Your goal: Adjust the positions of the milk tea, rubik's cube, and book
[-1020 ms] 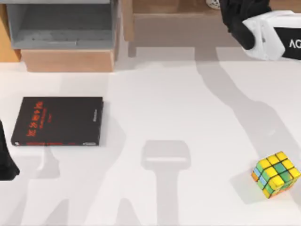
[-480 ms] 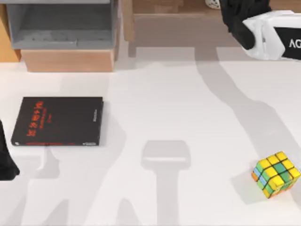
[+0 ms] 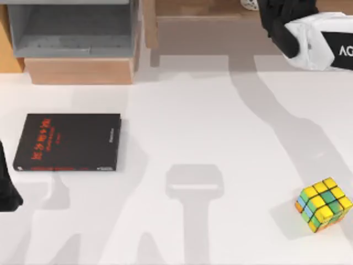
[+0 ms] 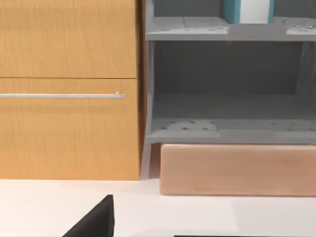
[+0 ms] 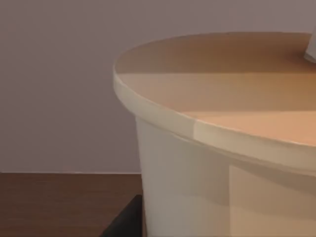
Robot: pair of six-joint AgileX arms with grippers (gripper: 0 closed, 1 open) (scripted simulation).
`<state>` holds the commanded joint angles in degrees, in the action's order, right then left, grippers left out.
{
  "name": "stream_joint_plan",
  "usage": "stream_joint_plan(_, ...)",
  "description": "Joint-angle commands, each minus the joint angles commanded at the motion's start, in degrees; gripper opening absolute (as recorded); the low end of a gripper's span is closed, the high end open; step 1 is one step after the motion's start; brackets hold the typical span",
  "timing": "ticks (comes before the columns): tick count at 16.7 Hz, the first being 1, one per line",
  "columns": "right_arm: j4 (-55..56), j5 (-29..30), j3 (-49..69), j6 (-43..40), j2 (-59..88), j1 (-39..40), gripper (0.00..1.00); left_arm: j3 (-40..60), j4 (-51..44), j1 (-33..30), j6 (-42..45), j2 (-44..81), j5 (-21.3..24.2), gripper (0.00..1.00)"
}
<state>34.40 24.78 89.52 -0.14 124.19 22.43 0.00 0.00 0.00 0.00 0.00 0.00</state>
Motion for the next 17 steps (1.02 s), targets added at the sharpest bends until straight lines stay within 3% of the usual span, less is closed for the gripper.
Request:
stream_joint_plan(6,1.1,0.8,-2.0,0.2,-2.4,1.0,0.0,0.0,0.0,0.0,0.0,0.0,0.0,1.0)
stream_joint_plan(12,3.3,3.2,-17.5,0.1,-12.3,3.6,0.0,0.0,0.0,0.0,0.0,0.0,0.0,1.0)
stream_joint_plan(17,5.1,4.5,-20.4,0.2,-15.4,4.9,0.0,0.0,0.0,0.0,0.0,0.0,0.0,1.0)
